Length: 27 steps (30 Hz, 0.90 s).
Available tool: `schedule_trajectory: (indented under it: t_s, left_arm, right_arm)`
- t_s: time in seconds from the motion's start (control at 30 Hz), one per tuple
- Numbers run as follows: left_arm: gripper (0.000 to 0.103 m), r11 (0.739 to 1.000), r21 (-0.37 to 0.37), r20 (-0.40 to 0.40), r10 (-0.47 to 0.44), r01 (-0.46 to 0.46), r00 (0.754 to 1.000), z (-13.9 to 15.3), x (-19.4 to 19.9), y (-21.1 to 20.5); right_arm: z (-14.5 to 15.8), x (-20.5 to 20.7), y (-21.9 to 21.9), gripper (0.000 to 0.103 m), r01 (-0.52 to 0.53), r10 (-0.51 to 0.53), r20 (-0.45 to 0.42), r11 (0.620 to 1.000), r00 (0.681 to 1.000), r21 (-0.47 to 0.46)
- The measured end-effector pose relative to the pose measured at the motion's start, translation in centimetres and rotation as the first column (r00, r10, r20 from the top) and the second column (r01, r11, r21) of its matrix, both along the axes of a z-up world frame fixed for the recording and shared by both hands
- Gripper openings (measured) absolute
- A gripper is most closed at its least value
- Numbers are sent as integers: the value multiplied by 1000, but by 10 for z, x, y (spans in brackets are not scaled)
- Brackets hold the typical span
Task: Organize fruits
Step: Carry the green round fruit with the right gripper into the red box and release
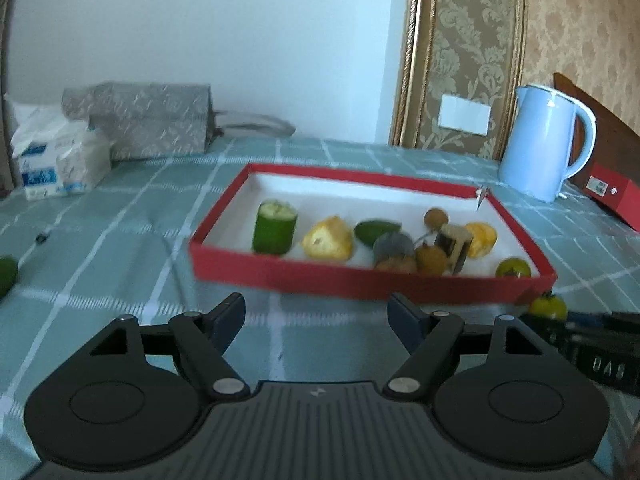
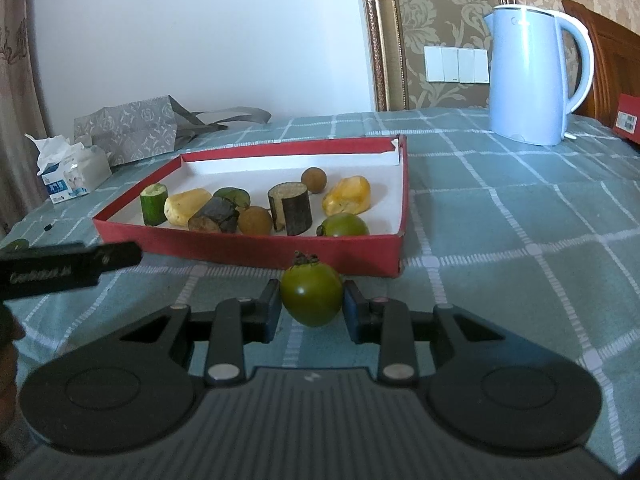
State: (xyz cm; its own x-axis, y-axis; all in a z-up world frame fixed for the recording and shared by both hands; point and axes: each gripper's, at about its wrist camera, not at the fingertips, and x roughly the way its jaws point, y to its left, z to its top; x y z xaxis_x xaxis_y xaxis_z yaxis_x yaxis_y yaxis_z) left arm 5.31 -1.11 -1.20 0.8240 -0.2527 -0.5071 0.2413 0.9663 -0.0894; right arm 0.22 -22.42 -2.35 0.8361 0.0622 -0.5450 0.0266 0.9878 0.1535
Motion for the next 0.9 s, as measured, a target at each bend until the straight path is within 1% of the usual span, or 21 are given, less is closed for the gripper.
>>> schedule_trajectory:
  t_s: [0.1,0.23,0.37,0.57,0.7,0.8,0.9]
  left_arm:
    - [78,1000,-3,-29,12,-12,999,-4,-1,5]
    - [78,1000,7,-45,11,-10,999,-7,-2,4]
    - [78,999,47,-78,3,1,997,-13,0,1]
    - [78,997,72,-73,2,3,997,-16,-2,-2]
    - [80,994,111,-64,0,7,998,-18,-3,-7]
    - [82,994,109,-68,-5,12,998,-18,-2,-7]
    - [83,993,114,-69,-8,16,998,-18,-1,-8]
  right_arm:
    - [1,-2,0,31,4,-4,11,1000,1000,-6]
    - [5,-7,0,31,14,-13,44,1000,999,-19]
    - [10,-7,0,31,10,-8,53,999,999,-30]
    - [18,-1,-1,31,13,-8,64,997,998,-79]
    - [30,12,-4,31,7,-1,68,995,998,-95]
    - [38,29,-4,31,0,6,66,995,998,-96]
    - [41,50,3,31,-16,23,56,993,998,-121]
